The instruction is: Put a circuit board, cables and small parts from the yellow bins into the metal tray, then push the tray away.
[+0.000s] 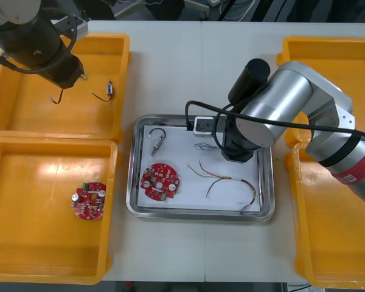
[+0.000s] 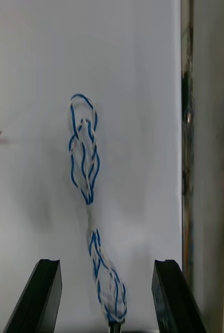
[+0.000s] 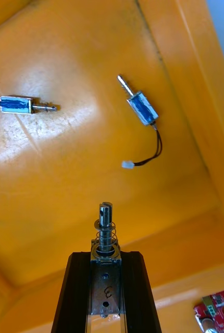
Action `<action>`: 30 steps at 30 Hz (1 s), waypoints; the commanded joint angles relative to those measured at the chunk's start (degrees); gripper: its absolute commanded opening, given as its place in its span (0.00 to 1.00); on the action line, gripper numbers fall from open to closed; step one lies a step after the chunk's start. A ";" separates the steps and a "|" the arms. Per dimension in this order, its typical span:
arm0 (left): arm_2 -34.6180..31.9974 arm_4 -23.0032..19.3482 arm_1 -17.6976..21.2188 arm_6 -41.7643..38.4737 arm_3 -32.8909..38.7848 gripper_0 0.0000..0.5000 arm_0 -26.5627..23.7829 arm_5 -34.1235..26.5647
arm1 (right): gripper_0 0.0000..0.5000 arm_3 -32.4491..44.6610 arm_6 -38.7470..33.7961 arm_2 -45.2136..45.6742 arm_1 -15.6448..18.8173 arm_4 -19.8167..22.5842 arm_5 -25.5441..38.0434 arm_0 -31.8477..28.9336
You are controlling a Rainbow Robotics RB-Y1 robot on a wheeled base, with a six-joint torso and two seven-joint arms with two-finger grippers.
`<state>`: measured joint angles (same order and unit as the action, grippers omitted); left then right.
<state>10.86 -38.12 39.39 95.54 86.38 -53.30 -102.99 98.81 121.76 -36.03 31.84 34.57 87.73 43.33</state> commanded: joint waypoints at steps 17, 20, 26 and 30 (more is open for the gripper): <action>2.67 3.75 -7.92 -28.83 21.02 0.00 2.59 -7.01 | 1.00 5.61 -3.81 23.55 2.44 10.43 22.27 6.59; 4.69 3.49 -9.07 -32.96 22.61 0.00 2.59 -7.01 | 1.00 5.61 -4.43 26.45 4.11 12.63 22.27 6.59; 9.26 3.40 -11.26 -41.13 24.80 0.00 2.59 -7.01 | 1.00 5.61 -6.19 29.09 8.77 14.73 22.27 6.59; 11.64 3.23 -12.85 -46.05 25.07 0.00 2.50 -7.01 | 1.00 5.70 -10.41 29.61 12.20 14.82 22.27 6.59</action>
<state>20.44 -35.06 28.83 59.57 109.30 -51.05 -109.59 102.39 116.57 -8.40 39.62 48.73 109.77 47.54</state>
